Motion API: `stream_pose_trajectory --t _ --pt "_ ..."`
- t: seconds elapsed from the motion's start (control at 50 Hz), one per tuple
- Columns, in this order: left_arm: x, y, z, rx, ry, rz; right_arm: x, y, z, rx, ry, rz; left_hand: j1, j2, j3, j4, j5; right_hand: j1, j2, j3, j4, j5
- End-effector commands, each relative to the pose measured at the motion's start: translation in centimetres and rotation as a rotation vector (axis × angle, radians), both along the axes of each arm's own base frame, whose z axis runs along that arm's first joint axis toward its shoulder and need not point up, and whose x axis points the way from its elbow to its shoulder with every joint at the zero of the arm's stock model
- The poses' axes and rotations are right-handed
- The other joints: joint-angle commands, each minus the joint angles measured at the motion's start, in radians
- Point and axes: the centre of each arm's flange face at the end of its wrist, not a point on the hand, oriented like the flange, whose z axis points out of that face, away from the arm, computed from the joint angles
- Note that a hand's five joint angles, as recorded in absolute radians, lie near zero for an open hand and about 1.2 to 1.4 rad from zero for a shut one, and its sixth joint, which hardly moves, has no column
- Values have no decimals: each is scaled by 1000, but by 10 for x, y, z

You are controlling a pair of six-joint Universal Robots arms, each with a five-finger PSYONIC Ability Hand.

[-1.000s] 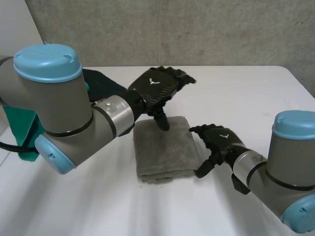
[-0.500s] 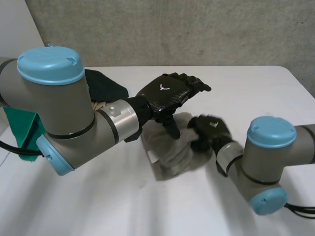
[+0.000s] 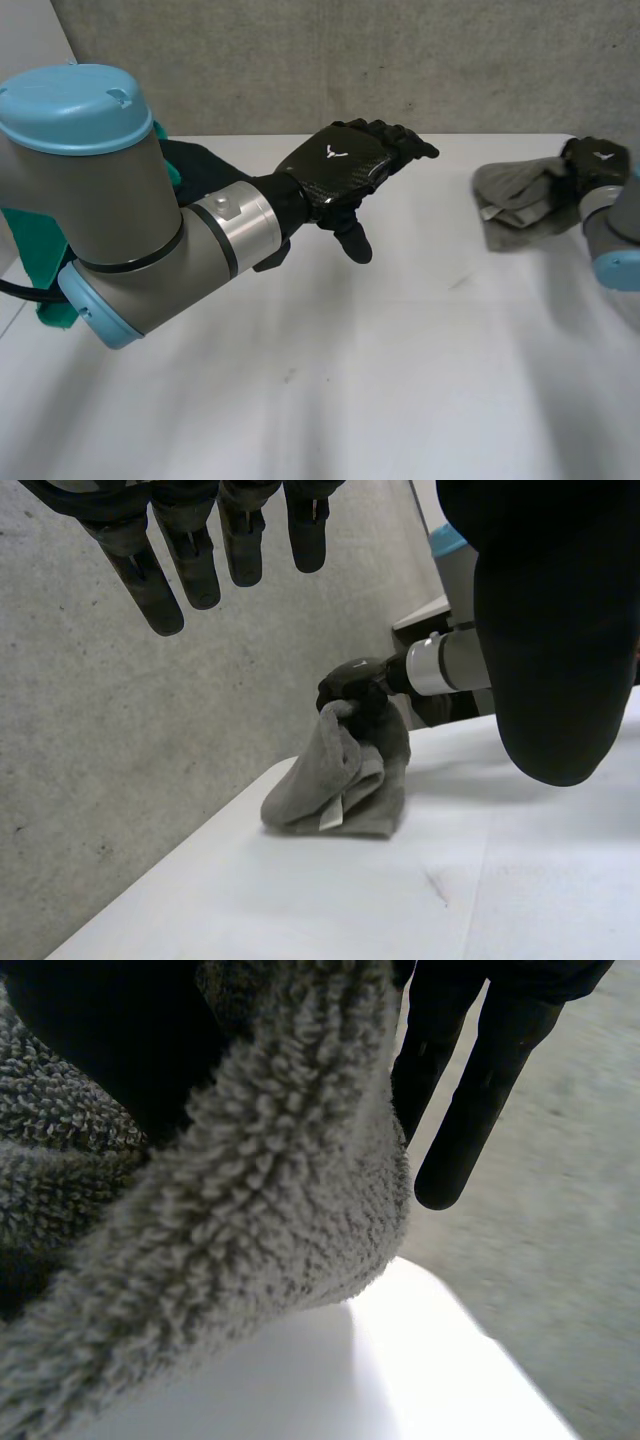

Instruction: Fold the laundry.

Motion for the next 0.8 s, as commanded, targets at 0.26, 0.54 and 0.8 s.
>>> stream_pose_trajectory --t 0.26,0.54,0.8 --pt "-5 10 -1 19 6 -25 -104 -46 -10 -12 6 -112 10 -14 -18 -10 -29 187 59 36 -41 20" --pt "-5 12 -2 27 2 -26 -133 -40 15 -6 342 -272 10 -14 -18 -10 -29 -795 -922 -945 -1022 -961" --pt "20 -13 32 -55 56 164 -34 41 87 -178 419 77 13 -11 -15 -7 -26 -795 -922 -945 -1022 -961"
